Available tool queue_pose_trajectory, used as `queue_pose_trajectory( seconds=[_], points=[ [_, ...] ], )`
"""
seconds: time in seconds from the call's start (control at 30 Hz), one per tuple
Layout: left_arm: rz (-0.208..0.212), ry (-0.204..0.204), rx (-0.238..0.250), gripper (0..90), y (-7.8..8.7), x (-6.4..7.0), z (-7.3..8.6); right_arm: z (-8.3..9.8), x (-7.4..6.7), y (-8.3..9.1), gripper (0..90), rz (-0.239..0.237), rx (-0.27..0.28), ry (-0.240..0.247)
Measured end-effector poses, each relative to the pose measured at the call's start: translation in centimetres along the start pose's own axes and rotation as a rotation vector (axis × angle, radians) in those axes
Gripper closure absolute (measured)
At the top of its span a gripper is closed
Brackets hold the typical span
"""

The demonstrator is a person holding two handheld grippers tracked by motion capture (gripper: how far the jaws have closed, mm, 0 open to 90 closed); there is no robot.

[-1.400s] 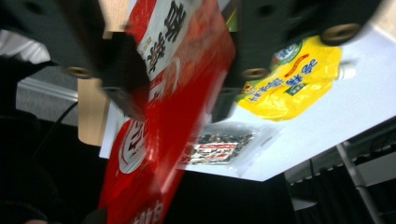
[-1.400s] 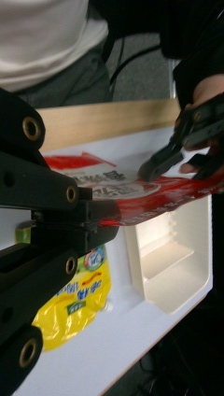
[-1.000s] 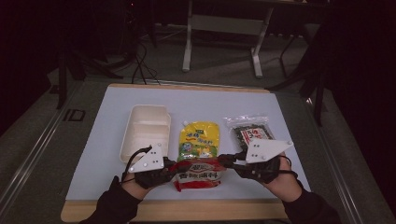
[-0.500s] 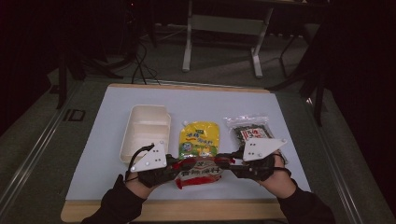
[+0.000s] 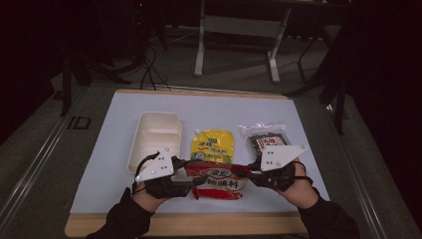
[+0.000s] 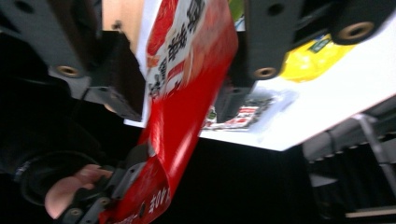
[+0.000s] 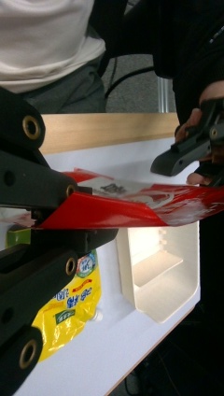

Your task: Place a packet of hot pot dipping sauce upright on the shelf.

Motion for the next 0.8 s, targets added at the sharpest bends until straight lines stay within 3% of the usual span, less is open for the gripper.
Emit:
queue_pose_trajectory(
  seconds=[0.13, 0.23, 0.43, 0.63, 0.8],
  points=[
    [-0.043, 0.024, 0.001, 23.9, 0.4, 0.3, 0.3, -0.4, 0.6, 0.1, 89.0, 0.032, 0.003, -0.020],
    [-0.073, 0.030, 0.012, 14.9, 0.7, 0.4, 0.6, -0.7, 1.1, 0.0, 89.0, 0.047, 0.005, -0.031],
    [-0.129, 0.039, 0.014, 5.7, 0.9, 0.8, 1.6, -1.4, 2.2, -0.1, 89.0, 0.070, 0.011, -0.050],
    [-0.143, 0.050, 0.033, 4.6, 1.0, 1.8, 3.0, -2.2, 3.7, -0.3, 89.1, 0.095, 0.032, -0.077],
    [-0.145, 0.052, 0.017, 4.6, 0.9, 2.8, 4.6, -3.0, 5.2, -0.8, 89.0, 0.124, 0.033, -0.093]
  ],
)
Point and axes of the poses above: each handheld gripper's, and its own axes: y roughly backward along the jaws, z roughly out of its underside, x roughly to its right, the point moved 3 cm from there along -y, roughly forward along the jaws, and after that the axes turned 11 degrees about z, right-handed, at the moved point
